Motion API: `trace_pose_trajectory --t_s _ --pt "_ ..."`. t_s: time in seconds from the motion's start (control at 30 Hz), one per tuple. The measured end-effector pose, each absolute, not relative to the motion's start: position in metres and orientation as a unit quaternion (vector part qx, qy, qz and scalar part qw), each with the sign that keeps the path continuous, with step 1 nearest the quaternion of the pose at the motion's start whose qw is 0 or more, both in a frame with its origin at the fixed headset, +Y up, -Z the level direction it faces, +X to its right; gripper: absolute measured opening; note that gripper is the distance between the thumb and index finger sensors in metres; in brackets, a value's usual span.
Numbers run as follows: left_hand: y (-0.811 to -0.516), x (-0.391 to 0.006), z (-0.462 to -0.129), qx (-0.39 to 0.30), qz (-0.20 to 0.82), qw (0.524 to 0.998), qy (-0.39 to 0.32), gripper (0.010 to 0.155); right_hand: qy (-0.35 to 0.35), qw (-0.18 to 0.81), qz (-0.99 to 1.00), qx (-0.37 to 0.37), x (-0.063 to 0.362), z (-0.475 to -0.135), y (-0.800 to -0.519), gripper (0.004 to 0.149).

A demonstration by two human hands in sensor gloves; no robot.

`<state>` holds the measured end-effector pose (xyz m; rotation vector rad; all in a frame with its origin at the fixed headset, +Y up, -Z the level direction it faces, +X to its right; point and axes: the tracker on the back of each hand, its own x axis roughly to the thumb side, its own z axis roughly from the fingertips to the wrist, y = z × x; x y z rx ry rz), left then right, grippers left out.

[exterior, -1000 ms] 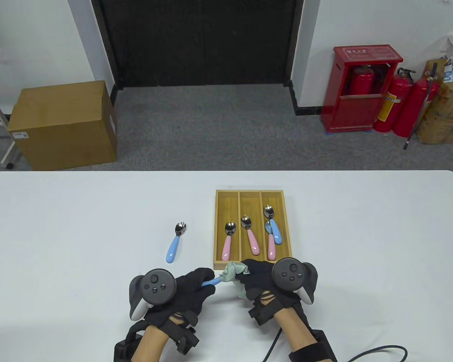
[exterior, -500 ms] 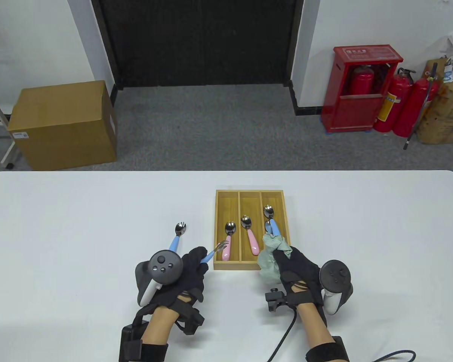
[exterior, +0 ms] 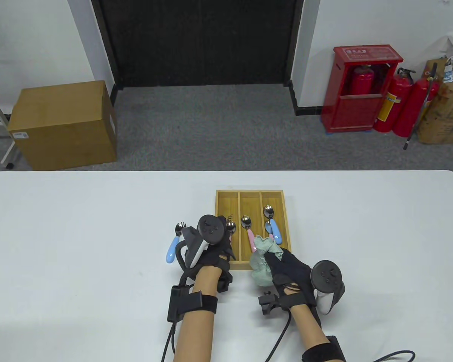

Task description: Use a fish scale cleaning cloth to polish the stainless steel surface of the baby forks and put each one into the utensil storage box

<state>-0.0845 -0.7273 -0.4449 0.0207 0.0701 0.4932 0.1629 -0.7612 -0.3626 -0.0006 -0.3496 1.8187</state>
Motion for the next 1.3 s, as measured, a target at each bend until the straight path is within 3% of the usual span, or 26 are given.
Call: trace_pose_trajectory --t_s 0.33,0.57,0.77,0.87,1.07,1.3 --pt "-0.753 -0.074 -0.447 0.017 0.275 0.957 0.095 0.054 -0.14 0.603 0.786 0.006 0.158 -0.364 -0.764 0.045" --pt "-0.751 -0.073 -0.442 0.023 0.276 0.958 0.072 0.056 -0.134 0.605 0.785 0.003 0.158 -0.364 -0.765 0.045" --pt "-0.73 -0.109 -0.44 0.056 0.31 0.945 0.084 0.055 -0.135 0.607 0.783 0.001 0.159 -0.364 -0.765 0.045" --pt "-0.721 -0.136 -0.438 0.069 0.269 0.955 0.103 0.056 -0.135 0.609 0.782 0.001 0.16 -0.364 -0.764 0.045" --pt "-0.73 -0.185 -0.436 -0.054 0.118 0.979 0.159 0.062 -0.134 0.609 0.782 0.005 0.159 -0.365 -0.765 0.045" --pt "-0.758 -0.199 -0.438 -0.11 0.105 0.971 0.182 0.069 -0.132 0.607 0.784 0.009 0.159 -0.365 -0.765 0.046"
